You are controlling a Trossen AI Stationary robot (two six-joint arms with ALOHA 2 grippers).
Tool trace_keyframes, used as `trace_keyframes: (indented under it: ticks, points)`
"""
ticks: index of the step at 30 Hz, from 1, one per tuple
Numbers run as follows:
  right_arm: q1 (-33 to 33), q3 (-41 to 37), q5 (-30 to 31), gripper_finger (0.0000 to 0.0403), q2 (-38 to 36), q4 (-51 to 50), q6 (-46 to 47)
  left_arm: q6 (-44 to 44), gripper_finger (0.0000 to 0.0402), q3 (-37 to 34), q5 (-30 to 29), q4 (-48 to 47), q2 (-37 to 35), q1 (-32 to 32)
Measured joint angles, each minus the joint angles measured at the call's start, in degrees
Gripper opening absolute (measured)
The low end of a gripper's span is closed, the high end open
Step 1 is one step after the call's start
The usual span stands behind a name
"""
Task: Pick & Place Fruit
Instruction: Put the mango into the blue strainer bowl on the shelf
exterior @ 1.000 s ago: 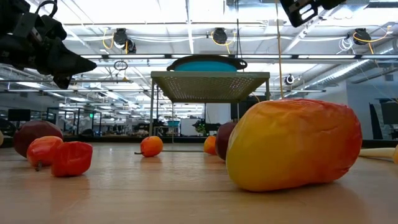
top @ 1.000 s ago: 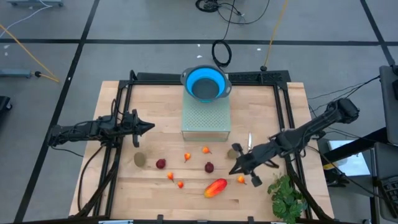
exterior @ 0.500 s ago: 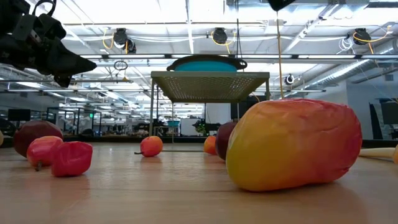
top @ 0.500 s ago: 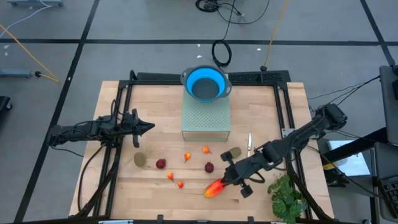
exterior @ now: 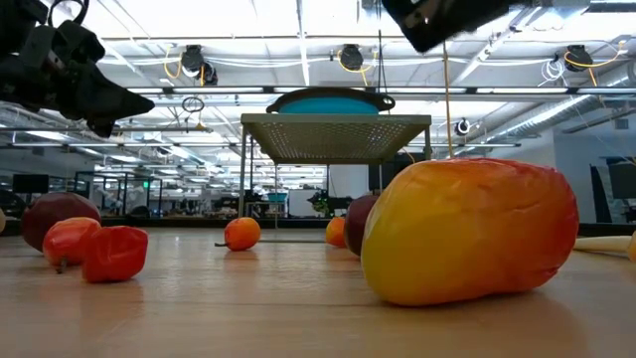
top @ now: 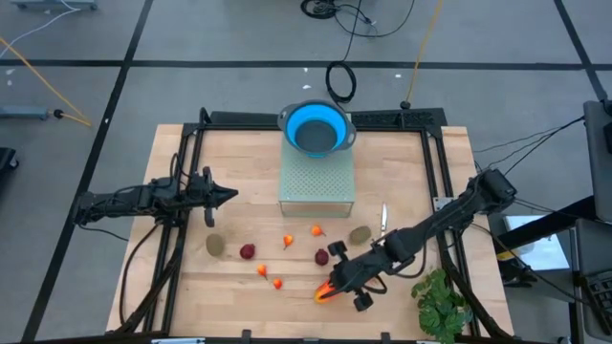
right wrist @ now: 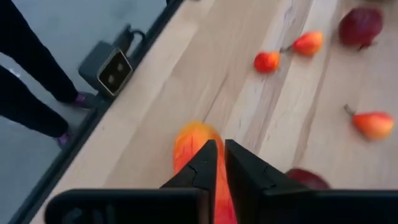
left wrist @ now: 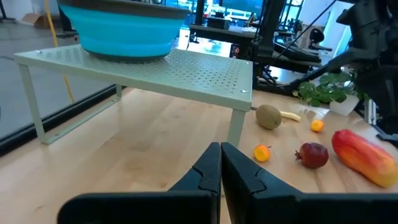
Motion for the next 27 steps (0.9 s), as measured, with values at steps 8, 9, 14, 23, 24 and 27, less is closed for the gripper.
trace_keyframes:
  ticks: [8, 9, 14, 23, 24, 27]
  points:
    - [-0.3, 0.0, -0.4, 0.0107, 0.1, -0.3, 1.8, 3.8, 0.001, 0.0, 0.0, 0.0, 0.0, 0.0]
    - [-0.3, 0.0, -0.4, 0.0119, 0.1, -0.4, 2.4, 4.2, 0.001, 0.0, 0.0, 0.0, 0.0, 0.0]
    - [-0.3, 0.0, -0.5, 0.0179, 0.1, -0.8, 2.7, 4.8, 0.001, 0.0, 0.0, 0.0, 0.0, 0.0]
    - [-0.3, 0.0, -0.6, 0.0265, 0.1, -0.7, 1.1, 4.8, 0.001, 0.0, 0.0, 0.0, 0.0, 0.0]
    - [-0.3, 0.0, -0.6, 0.0272, 0.1, -0.7, 1.1, 4.8, 0.001, 0.0, 0.0, 0.0, 0.0, 0.0]
    - [-0.3, 0.0, -0.6, 0.0293, 0.1, -0.7, 1.1, 4.8, 0.001, 0.0, 0.0, 0.0, 0.0, 0.0]
